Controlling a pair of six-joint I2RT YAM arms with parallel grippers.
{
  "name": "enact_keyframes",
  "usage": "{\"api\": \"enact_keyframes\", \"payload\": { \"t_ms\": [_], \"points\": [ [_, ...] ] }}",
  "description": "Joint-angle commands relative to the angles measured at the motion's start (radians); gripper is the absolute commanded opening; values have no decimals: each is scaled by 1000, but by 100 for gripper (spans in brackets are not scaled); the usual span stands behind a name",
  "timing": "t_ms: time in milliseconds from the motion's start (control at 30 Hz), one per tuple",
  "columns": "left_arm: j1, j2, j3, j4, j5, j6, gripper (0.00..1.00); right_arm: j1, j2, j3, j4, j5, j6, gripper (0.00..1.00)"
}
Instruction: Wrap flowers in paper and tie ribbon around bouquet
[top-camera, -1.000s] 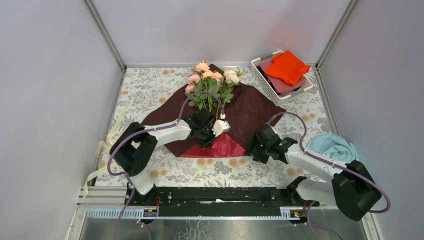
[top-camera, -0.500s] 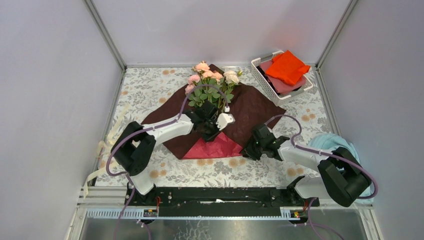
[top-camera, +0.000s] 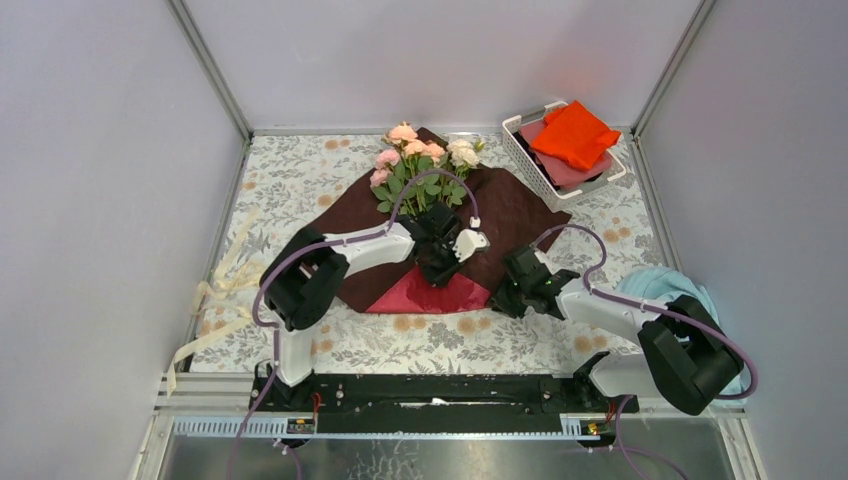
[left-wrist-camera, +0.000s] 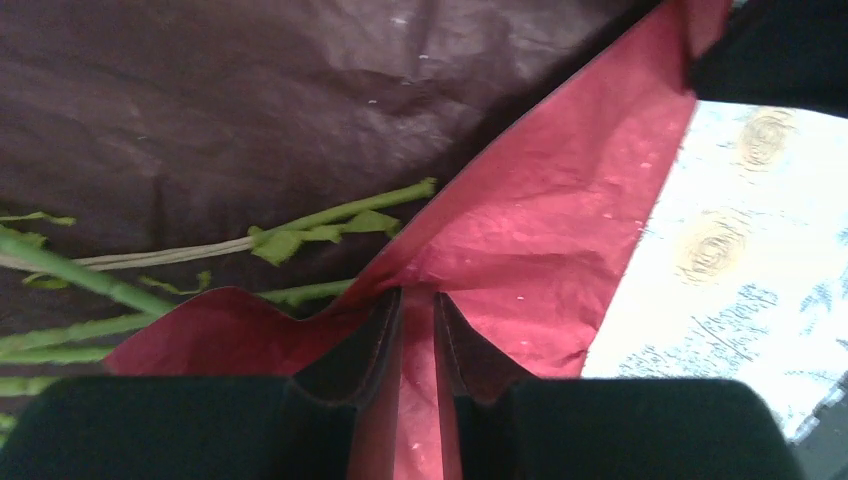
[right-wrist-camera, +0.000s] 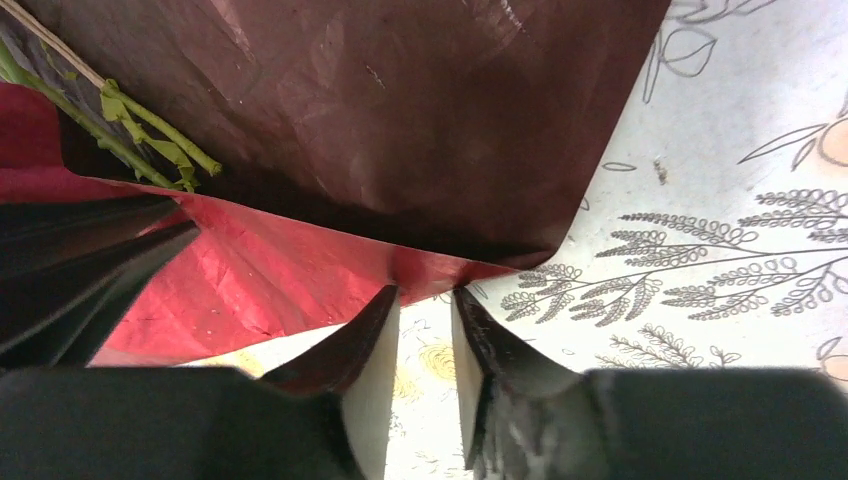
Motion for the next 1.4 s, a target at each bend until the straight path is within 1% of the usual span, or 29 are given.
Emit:
{"api": "enact_keyframes", "payload": {
  "t_ms": [0, 167, 233, 333, 400, 467, 567, 633, 700, 767, 800, 900, 967, 1100, 1233, 1300, 1367],
  "points": [
    [1, 43, 22, 18, -69, -14, 24, 6, -21, 29, -87, 83, -29, 37],
    [0, 46, 6, 24, -72, -11, 24, 4, -40, 3, -78, 99, 15, 52],
    [0, 39, -3, 24, -71, -10, 24, 4, -39, 8, -98, 108, 30, 55],
    [0, 31, -11, 28, -66, -11, 24, 4, -67, 1, -124, 165, 52, 58],
    [0, 32, -13, 28, -63, -10, 24, 2, -85, -17, -81, 171, 58, 59],
    [0, 34, -12, 28, -61, -11, 24, 0, -68, -15, -41, 150, 51, 59],
    [0, 33, -12, 31, -59, -11, 24, 0, 9, 24, -21, 85, 10, 59],
    [1, 30, -14, 33, -56, -11, 24, 0, 55, 42, -18, 64, -12, 55],
    [0, 28, -18, 36, -57, -9, 24, 1, 65, 41, -9, 60, -16, 48],
    [2, 25, -23, 41, -63, -6, 24, 1, 47, 31, -8, 80, -14, 35],
    [3, 26, -26, 47, -67, -5, 24, 1, 34, 30, -11, 95, -16, 26],
    [9, 29, -27, 61, -76, -2, 24, 2, 8, 38, -35, 143, -48, 13],
    [16, 36, -22, 69, -81, -6, 24, 7, 2, 61, -61, 170, -87, 7],
    [22, 58, -15, 87, -81, -17, 24, 57, -3, 139, -141, 266, -159, 3],
    [30, 86, -9, 88, -71, -50, 25, 108, -47, 190, -129, 317, -229, 0],
    [37, 97, -5, 87, -58, -64, 25, 139, -60, 212, -112, 333, -267, 0],
    [43, 103, -1, 88, -38, -74, 25, 173, -60, 230, -85, 332, -318, 4]
  ]
}}
